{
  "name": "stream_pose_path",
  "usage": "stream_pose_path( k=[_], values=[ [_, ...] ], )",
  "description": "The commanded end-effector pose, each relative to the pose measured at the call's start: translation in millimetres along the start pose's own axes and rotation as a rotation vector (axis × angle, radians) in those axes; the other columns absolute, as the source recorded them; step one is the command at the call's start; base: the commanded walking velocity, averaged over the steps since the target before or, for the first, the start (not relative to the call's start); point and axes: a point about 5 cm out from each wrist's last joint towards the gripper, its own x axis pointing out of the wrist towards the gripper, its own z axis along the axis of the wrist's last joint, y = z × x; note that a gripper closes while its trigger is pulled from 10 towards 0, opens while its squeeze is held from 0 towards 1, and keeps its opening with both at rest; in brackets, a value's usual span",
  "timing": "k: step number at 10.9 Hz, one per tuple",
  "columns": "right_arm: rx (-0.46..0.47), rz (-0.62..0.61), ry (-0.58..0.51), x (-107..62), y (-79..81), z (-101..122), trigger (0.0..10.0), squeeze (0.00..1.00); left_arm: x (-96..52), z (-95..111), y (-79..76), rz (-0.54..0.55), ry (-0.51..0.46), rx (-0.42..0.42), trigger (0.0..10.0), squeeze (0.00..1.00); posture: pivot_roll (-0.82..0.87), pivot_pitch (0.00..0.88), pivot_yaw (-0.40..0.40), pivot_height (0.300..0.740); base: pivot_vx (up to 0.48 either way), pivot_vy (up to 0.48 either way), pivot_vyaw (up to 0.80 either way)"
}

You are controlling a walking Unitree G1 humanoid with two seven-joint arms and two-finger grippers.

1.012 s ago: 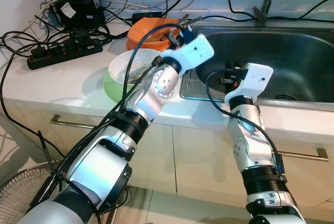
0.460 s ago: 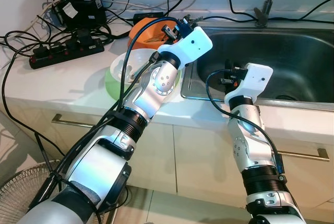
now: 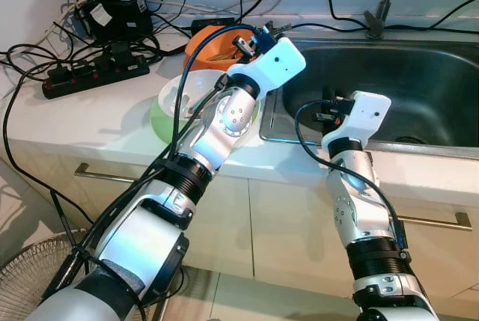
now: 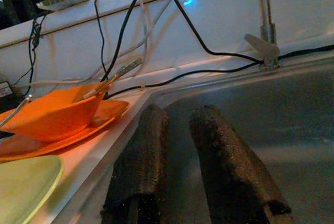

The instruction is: Kitchen organization

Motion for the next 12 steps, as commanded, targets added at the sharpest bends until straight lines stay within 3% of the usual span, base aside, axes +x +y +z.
stream_pose_path(
  k=[1, 3, 8, 9, 10, 11, 12],
  values=[
    [-0.007, 0.025, -0.007, 2.5, 6.1, 1.9, 10.0, 0.00, -1.1, 3.5, 2.5, 0.010, -0.029, -0.022, 10.0, 0.00, 0.02, 0.021, 0.090, 0.740, 0.000, 0.000, 0.00],
    [-0.006, 0.026, -0.005, 2.6, 6.5, 1.5, 10.0, 0.00, -1.7, 11.6, 1.4, 0.008, -0.090, -0.036, 10.0, 0.00, 0.02, 0.022, 0.089, 0.740, 0.000, 0.000, 0.00],
    [-0.006, 0.025, -0.003, 2.3, 6.2, 0.8, 10.0, 0.00, -5.9, 3.9, -1.8, -0.010, -0.058, -0.025, 10.0, 0.00, 0.02, 0.022, 0.089, 0.740, 0.000, 0.000, 0.00],
    [-0.005, 0.025, -0.003, 2.2, 6.5, 0.8, 10.0, 0.00, -11.5, 1.4, -7.1, -0.045, -0.066, -0.025, 10.0, 0.00, 0.02, 0.025, 0.089, 0.740, 0.000, 0.000, 0.00],
    [-0.005, 0.023, -0.004, 1.8, 6.7, 0.8, 10.0, 0.00, -23.0, 6.4, -17.6, -0.129, -0.150, -0.018, 10.0, 0.00, 0.02, 0.026, 0.089, 0.740, 0.000, 0.000, 0.00],
    [-0.004, 0.022, -0.002, 1.5, 6.3, 0.3, 10.0, 0.00, -32.4, 2.7, -22.1, -0.151, -0.156, -0.014, 10.0, 0.38, 0.02, 0.027, 0.091, 0.740, 0.000, 0.000, 0.00],
    [-0.003, 0.021, -0.003, 1.2, 6.3, 0.3, 10.0, 0.00, -41.9, -2.0, -24.2, -0.155, -0.156, -0.018, 10.0, 1.00, 0.02, 0.027, 0.091, 0.740, 0.000, 0.000, 0.00]
  ],
)
